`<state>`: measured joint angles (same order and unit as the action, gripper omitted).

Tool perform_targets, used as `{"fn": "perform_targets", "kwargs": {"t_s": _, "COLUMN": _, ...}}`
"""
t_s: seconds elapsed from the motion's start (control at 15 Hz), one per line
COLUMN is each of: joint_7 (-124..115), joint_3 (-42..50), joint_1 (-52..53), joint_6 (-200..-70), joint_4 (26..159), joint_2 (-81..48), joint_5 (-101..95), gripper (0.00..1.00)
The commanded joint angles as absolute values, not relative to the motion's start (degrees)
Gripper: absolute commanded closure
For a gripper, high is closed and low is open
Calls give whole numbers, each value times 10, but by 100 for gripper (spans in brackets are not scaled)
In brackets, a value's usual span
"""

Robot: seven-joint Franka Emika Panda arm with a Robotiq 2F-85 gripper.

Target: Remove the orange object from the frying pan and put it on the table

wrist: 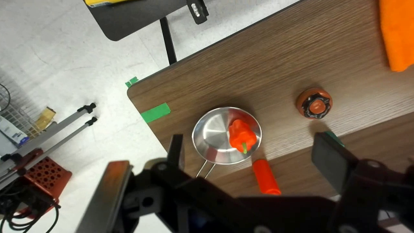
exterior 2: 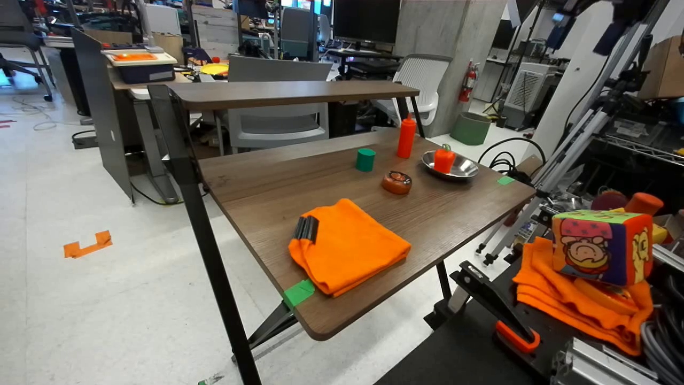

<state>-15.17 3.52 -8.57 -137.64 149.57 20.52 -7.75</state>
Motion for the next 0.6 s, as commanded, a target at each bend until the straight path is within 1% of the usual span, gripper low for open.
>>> {"fn": "perform_targets", "kwargs": {"t_s": 0.0, "joint_7": -136, "joint_3": 40, "joint_1": -82, "joint_6": -1415, "joint_4": 1429, "joint_2": 82, "joint_5": -54, "gripper": 0}}
{"fn": "perform_targets", "kwargs": {"t_s": 0.53, "joint_7": -138, "joint_3": 53, "joint_1": -79, "joint_6": -1427, "joint_4": 1299, "joint_2": -94, "joint_5": -47, "gripper": 0}}
